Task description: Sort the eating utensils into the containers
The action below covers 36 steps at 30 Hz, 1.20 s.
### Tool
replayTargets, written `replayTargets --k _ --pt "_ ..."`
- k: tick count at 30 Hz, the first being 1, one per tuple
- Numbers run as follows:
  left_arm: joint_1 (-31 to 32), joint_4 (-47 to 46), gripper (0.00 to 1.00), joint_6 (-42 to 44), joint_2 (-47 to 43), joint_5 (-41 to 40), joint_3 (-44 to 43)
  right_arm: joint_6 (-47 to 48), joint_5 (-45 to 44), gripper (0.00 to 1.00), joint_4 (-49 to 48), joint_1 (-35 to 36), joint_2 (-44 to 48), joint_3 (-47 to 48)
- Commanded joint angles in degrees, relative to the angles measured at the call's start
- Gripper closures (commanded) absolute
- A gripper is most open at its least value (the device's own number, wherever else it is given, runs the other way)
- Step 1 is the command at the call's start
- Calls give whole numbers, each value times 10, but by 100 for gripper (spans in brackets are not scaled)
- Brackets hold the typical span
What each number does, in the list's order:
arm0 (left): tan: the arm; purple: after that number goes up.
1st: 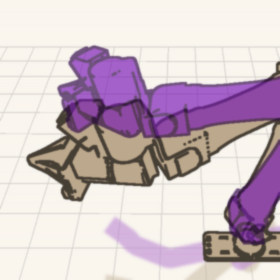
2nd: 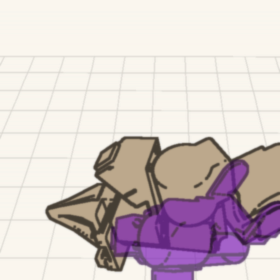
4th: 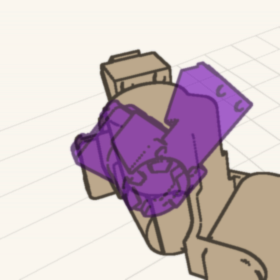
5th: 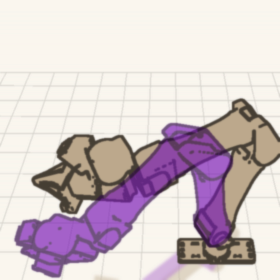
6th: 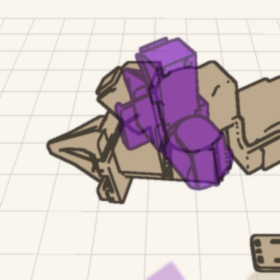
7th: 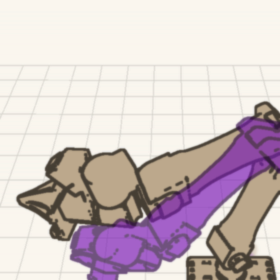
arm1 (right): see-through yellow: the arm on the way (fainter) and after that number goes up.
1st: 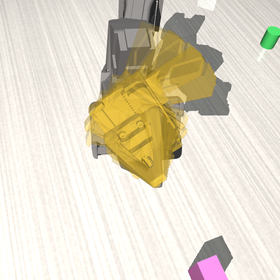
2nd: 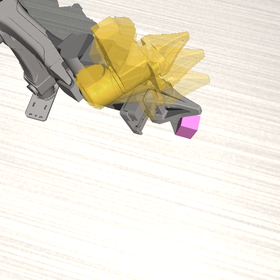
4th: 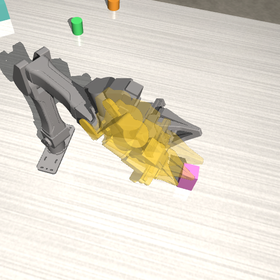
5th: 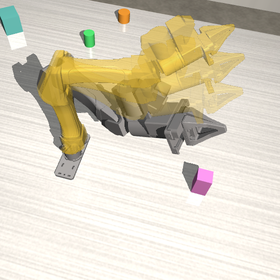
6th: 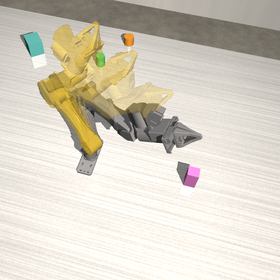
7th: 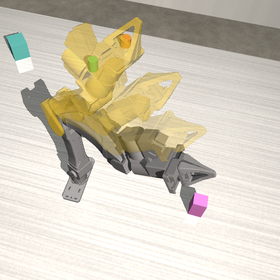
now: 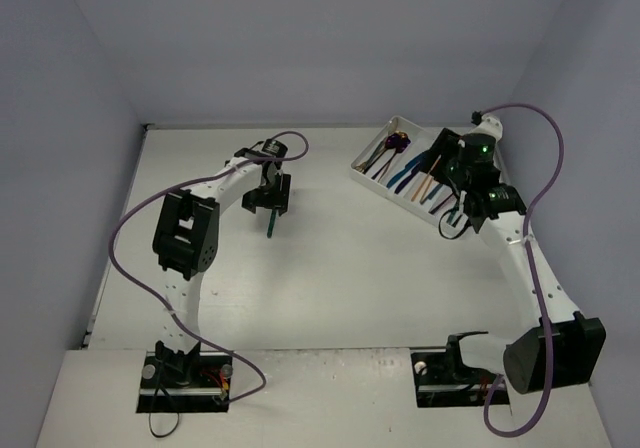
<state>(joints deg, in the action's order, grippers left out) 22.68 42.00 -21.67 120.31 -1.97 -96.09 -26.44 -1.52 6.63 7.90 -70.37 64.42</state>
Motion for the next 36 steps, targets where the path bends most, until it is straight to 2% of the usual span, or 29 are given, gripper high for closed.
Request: replayTargets --k 1,9,19,22,24,29,32,36 --pt "-6 2 39 5 12 20 -59 -16 32 43 4 1 43 -44" --pt "-7 2 51 1 48 18 -78 -19 39 43 21 1 79 -65" --pt "-11 4 100 -13 87 20 -83 -20 49 43 28 0 96 -73" --pt "-11 3 100 -20 70 49 -92 -18 73 43 28 1 93 -67" --pt "-11 2 100 -33 37 64 -97 -11 120 42 27 1 83 -59" --pt "-2 -37 100 -105 -59 120 -92 -1 219 31 27 17 52 -33" --pt "9 -93 100 -158 -129 157 -74 7 229 24 25 65 41 -13" --pt "38 -145 100 -215 -203 177 -46 20 211 23 24 136 17 21"
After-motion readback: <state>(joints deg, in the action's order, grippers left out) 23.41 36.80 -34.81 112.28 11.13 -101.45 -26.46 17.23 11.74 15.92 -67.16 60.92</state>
